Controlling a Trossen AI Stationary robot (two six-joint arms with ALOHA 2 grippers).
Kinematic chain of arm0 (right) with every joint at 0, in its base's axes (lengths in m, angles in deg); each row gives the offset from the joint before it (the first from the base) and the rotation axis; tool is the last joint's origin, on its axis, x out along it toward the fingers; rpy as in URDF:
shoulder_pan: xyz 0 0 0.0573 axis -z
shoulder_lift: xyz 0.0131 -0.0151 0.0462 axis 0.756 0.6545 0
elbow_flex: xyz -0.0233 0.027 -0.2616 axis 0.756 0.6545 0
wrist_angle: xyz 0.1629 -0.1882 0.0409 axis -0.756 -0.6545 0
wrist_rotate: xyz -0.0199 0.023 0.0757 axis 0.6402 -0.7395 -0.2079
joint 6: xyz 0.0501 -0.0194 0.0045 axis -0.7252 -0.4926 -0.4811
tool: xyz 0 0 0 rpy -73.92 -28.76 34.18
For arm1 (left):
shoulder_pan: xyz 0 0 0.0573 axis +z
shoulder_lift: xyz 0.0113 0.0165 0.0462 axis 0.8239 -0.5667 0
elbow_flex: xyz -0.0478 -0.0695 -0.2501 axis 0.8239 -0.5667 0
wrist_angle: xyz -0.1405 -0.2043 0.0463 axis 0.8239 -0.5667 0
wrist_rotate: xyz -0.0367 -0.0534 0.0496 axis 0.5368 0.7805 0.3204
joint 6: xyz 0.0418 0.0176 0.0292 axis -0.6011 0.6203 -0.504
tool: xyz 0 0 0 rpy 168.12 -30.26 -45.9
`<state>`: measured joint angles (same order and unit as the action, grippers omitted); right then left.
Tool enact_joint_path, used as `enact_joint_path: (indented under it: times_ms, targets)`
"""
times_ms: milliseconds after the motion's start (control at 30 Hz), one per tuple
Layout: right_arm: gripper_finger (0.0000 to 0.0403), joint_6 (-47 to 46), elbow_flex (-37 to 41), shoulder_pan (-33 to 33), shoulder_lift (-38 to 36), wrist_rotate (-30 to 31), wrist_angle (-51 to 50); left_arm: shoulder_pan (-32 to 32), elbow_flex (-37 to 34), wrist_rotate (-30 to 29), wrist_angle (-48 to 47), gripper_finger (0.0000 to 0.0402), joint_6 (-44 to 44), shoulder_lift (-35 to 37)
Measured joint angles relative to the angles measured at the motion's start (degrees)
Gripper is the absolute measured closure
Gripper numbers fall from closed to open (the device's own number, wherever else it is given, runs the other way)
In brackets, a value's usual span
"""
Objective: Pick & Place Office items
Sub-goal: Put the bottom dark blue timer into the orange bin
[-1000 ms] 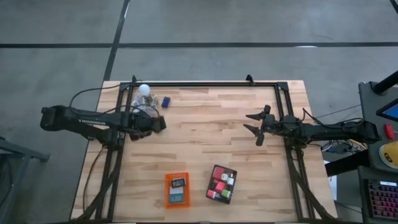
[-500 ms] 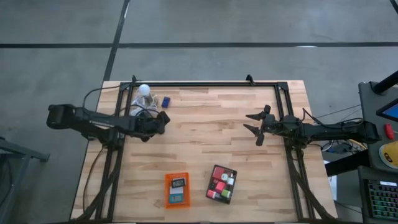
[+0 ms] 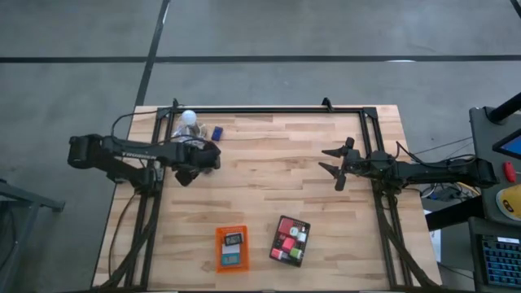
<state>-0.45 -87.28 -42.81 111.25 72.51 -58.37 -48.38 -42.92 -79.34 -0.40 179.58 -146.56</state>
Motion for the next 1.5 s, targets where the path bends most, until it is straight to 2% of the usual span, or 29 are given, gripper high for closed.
enact_joint_path:
  times_ms: [200, 700, 1000, 1233, 1500]
  targets:
    - [0.0184, 0.00, 0.00, 0.00, 0.00, 0.00, 0.00, 2.19, -0.58, 3.02, 1.77, 0.0165, 0.61, -1.42]
    - [0.0184, -0.05, 0.00, 0.00, 0.00, 0.01, 0.00, 2.63, -0.58, 7.16, 2.09, 0.0165, 0.65, -5.76]
    - [0.0184, -0.05, 0.00, -0.02, 0.00, 0.00, 0.00, 3.55, -0.59, 6.47, 2.50, 0.0165, -0.40, -9.26]
    - [0.0184, -0.02, 0.00, -0.01, 0.00, 0.00, 0.00, 5.31, -0.56, 3.27, 3.82, 0.0165, -4.36, -11.12]
    - [0.0184, -0.07, 0.00, -0.02, 0.00, 0.00, 0.00, 5.58, -0.67, 3.93, 4.26, 0.0165, -5.32, -11.84]
